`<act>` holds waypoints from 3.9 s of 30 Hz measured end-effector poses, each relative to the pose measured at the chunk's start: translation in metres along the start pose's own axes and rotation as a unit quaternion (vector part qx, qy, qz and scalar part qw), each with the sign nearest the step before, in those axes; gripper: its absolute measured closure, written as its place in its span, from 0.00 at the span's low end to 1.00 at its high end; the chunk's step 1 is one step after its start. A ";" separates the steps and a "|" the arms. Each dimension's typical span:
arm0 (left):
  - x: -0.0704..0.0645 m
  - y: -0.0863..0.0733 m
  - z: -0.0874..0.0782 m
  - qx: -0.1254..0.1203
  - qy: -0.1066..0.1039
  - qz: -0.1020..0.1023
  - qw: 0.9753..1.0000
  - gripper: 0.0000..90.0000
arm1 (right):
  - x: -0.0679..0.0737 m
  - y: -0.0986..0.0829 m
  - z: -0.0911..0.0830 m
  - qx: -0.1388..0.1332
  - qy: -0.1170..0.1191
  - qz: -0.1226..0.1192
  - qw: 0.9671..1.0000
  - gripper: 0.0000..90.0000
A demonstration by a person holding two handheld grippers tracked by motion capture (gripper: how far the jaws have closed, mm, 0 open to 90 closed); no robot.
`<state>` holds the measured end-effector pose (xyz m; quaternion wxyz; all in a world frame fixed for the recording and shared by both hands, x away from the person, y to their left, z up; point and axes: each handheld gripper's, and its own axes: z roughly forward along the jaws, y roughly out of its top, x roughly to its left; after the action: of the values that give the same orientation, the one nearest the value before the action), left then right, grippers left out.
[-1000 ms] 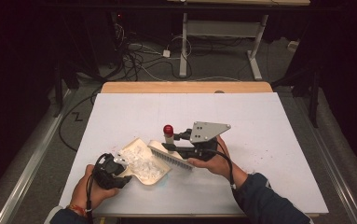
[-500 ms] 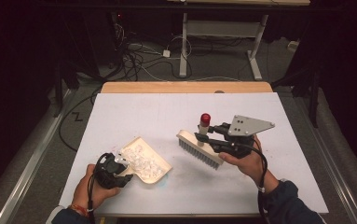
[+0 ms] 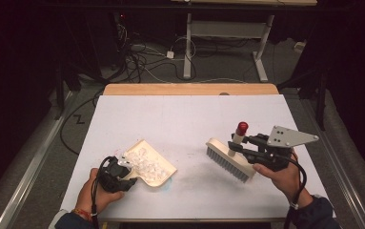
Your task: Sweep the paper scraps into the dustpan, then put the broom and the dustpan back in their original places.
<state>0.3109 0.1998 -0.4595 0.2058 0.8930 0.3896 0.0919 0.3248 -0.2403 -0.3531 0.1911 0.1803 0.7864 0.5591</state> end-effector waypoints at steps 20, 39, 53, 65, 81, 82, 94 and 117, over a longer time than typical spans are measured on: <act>0.011 0.005 0.001 -0.049 0.039 -0.067 0.996 0.70 | -0.012 -0.031 -0.055 0.030 0.011 0.039 0.999 0.78; 0.029 0.003 0.000 -0.056 0.079 -0.145 0.985 0.70 | -0.011 -0.022 -0.064 0.040 0.044 0.028 0.998 0.78; 0.038 0.005 0.000 -0.081 0.071 -0.183 0.977 0.70 | -0.023 -0.024 -0.044 0.086 0.126 0.029 0.988 0.78; 0.034 0.007 0.005 -0.082 0.075 -0.181 0.977 0.68 | -0.040 -0.016 -0.025 0.122 0.077 0.005 0.989 0.73; 0.021 0.010 0.004 -0.090 0.048 -0.170 0.980 0.64 | -0.061 -0.018 -0.002 0.134 -0.037 0.044 0.989 0.65; 0.020 0.010 0.003 -0.091 0.048 -0.166 0.981 0.63 | -0.062 -0.018 0.000 0.134 -0.042 0.046 0.989 0.65; 0.008 0.004 -0.019 -0.196 0.077 -0.074 0.975 0.39 | -0.081 -0.018 0.033 0.135 -0.121 0.054 0.982 0.61; -0.011 -0.014 -0.011 -0.223 0.094 0.002 0.970 0.23 | -0.084 -0.018 0.047 0.082 -0.176 0.049 0.980 0.45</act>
<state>0.2906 0.2035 -0.4560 0.3621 0.8126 0.3748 0.2610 0.4199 -0.2496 -0.3766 0.2837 0.3288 0.7739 0.4610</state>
